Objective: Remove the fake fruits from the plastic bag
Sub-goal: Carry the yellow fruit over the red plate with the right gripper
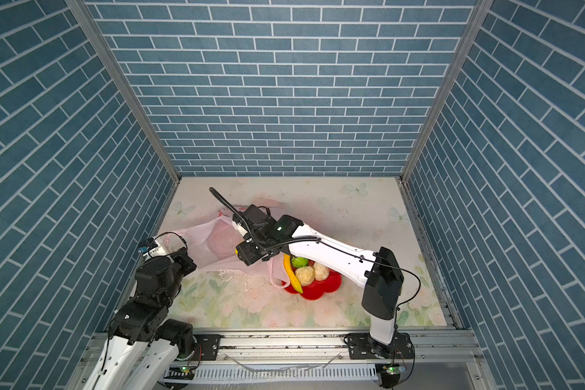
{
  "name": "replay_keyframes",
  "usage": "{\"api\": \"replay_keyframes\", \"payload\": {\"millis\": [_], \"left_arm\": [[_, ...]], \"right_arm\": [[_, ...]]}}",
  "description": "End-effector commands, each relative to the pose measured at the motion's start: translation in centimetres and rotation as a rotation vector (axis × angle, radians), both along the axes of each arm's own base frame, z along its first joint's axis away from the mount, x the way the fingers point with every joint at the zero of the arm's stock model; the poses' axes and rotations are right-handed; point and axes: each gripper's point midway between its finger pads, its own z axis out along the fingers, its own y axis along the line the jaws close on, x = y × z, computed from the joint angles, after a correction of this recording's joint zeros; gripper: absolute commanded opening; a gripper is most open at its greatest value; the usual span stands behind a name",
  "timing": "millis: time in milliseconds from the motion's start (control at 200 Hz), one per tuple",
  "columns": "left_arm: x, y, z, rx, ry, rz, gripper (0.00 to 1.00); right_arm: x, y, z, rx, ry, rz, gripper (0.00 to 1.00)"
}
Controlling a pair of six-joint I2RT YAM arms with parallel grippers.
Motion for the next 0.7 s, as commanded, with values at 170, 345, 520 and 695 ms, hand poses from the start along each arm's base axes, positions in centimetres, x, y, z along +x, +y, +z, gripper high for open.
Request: {"api": "replay_keyframes", "payload": {"millis": [170,345,520,695], "left_arm": [[3.1,-0.2,1.9,0.081,0.006,-0.006,0.07],[5.7,-0.3,2.1,0.081,0.043,-0.012,0.06],[7.5,0.2,1.8,0.051,0.055,0.007,0.05],[8.6,0.4,2.3,0.029,0.062,0.008,0.05]], "right_arm": [[4.5,-7.5,0.5,-0.076,-0.095,-0.229,0.41],[6.1,-11.3,-0.2,-0.073,-0.095,-0.362,0.41],[7.4,-14.3,-1.5,-0.097,-0.099,-0.471,0.41],[7.8,-15.5,-2.9,-0.116,-0.092,-0.527,0.41]]}}
